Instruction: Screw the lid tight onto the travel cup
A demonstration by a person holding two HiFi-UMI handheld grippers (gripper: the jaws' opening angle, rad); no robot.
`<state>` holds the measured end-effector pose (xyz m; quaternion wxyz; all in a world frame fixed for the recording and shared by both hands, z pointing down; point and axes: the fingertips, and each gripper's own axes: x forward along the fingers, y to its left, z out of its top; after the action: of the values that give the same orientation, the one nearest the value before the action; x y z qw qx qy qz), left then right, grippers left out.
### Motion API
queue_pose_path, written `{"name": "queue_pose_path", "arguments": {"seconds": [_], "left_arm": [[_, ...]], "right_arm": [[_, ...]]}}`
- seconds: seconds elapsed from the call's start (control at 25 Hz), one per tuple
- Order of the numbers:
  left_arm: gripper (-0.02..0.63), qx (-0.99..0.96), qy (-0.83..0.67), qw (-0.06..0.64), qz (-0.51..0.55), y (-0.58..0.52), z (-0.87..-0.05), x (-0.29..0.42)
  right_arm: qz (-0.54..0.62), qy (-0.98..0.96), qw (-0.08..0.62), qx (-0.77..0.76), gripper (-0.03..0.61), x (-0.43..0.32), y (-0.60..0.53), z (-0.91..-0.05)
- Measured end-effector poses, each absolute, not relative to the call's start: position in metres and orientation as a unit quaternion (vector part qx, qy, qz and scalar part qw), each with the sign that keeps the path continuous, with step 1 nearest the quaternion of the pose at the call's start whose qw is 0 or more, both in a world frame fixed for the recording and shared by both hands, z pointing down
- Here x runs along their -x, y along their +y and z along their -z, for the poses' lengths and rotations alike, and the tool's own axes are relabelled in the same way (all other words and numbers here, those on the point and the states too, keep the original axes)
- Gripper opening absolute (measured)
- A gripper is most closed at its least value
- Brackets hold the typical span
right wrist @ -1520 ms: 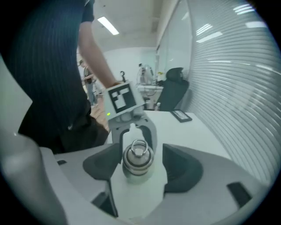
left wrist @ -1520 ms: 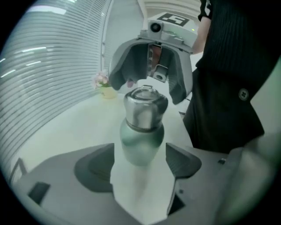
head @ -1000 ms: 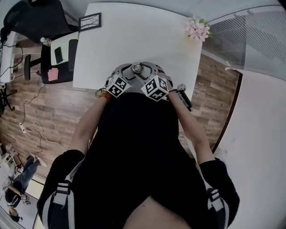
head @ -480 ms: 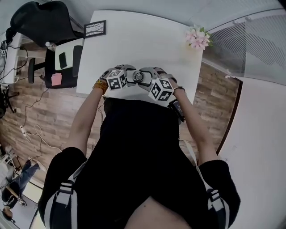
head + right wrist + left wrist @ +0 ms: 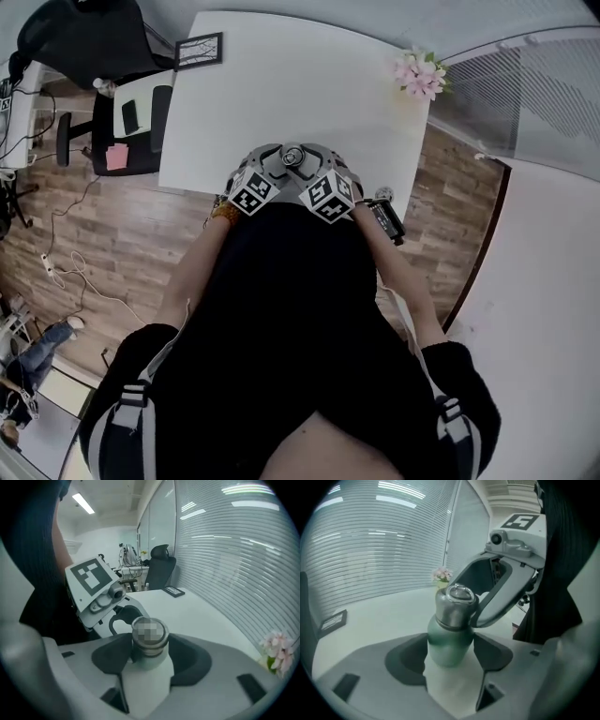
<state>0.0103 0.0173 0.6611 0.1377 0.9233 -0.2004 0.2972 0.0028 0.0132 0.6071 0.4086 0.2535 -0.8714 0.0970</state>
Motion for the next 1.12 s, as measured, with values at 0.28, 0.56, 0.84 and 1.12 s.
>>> {"name": "queue_pose_path", "arguments": {"seconds": [0.28, 0.56, 0.84, 1.12], "left_arm": [[0.316, -0.934, -0.037, 0.090, -0.343, 0.017, -0.663, -0.009], [0.332, -0.907, 0.123, 0.034, -0.401, 0.014, -0.659, -0.008], [0.362, -0.938, -0.088, 0.108, -0.317, 0.016, -0.660, -0.002], [0.341, -0.930, -0.157, 0.103, -0.317, 0.012, -0.662, -0.015]], "right_arm": [[-0.013, -0.891, 0.443, -0.097, 0.244, 0.001, 0.017, -0.611], [0.023, -0.889, 0.456, 0.008, 0.250, 0.001, 0.016, -0.609], [-0.060, -0.907, 0.385, -0.159, 0.296, 0.015, 0.018, -0.584], [-0.056, -0.893, 0.396, -0.207, 0.258, 0.015, 0.008, -0.591]]}}
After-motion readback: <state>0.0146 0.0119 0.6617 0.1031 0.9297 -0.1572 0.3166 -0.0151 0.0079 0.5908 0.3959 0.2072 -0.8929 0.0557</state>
